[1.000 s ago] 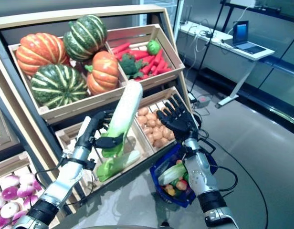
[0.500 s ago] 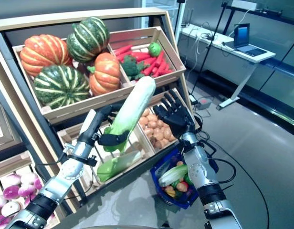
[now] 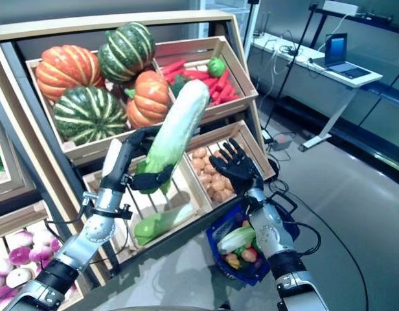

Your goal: Put vegetables into the basket

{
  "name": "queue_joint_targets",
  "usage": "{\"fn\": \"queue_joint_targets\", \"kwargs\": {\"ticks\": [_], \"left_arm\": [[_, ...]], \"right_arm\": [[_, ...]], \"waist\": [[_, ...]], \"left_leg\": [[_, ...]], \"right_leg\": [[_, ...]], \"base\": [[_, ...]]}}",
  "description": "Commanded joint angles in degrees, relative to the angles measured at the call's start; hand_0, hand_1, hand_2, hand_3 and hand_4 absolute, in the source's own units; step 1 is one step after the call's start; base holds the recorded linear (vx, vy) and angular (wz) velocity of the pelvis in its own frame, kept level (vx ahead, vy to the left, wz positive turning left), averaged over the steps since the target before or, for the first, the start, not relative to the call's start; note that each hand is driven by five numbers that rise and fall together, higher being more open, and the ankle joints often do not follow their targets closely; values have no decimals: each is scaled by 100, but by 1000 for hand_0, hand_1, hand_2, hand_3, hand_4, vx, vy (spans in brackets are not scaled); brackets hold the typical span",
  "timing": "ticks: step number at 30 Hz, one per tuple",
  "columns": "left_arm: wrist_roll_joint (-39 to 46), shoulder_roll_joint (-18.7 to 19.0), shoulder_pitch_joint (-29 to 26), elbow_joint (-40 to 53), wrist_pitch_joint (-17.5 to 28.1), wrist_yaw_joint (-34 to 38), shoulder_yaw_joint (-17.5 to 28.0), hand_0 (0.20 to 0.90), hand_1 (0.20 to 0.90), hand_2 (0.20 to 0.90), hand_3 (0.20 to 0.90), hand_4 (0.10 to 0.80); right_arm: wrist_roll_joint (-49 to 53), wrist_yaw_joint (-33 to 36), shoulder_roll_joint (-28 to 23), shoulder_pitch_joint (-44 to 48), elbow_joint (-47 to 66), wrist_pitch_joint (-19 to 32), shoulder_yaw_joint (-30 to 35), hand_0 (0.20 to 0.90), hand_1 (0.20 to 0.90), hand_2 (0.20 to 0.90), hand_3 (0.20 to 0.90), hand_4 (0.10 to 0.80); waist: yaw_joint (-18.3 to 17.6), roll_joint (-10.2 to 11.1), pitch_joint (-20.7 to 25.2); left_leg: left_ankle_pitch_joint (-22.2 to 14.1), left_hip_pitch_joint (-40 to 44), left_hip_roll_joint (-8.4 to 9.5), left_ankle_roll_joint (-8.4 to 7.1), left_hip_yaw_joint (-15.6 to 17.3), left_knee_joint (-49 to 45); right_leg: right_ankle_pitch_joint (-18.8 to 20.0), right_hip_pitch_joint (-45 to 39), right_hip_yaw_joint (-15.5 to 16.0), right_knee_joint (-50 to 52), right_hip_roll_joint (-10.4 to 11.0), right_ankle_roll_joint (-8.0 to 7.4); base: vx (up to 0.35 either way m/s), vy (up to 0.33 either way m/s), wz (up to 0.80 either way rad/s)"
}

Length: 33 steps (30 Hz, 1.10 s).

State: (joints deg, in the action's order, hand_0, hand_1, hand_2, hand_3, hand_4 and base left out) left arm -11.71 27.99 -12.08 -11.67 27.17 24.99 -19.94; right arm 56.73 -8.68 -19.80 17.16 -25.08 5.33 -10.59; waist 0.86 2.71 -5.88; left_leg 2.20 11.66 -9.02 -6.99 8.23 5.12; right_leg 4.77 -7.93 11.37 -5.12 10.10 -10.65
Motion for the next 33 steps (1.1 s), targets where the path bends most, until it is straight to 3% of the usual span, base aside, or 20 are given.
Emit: {"fn": "queue_joint_targets", "kwargs": {"ticks": [1,23,29,33], "left_arm": [[-109,143,-1158,466,846,312,-147,300,300,300,300,400],[48,283,-1289,345,953,-291,-808,300,300,300,300,400],[68,291,-1400,334,1103,-464,-1003,300,300,300,300,400],[-360,266,-1512,392,1281,-317,-1247,300,300,300,300,400]], "right_arm": [[267,-111,-89,984,296,430,69,900,900,900,900,800],[714,-283,-128,2012,572,411,-150,900,900,900,900,800],[1117,-232,-96,2329,435,135,-214,900,900,900,900,800],[1644,-278,60,2424,103,-64,-236,900,900,900,900,800]], "waist": [[-1,31,298],[79,30,314],[103,29,342],[109,14,380]], "left_leg": [[-519,32,238,229,23,-17],[-518,-28,253,210,-84,-13],[-534,-26,254,209,-111,-15],[-539,-21,245,204,-117,-12]], "right_leg": [[-274,-257,8,18,-33,216],[-288,-230,-10,12,-46,217],[-313,-246,-17,12,-52,227],[-318,-254,-13,12,-51,222]], "base": [[0,0,0],[0,0,0],[0,0,0],[0,0,0]]}}
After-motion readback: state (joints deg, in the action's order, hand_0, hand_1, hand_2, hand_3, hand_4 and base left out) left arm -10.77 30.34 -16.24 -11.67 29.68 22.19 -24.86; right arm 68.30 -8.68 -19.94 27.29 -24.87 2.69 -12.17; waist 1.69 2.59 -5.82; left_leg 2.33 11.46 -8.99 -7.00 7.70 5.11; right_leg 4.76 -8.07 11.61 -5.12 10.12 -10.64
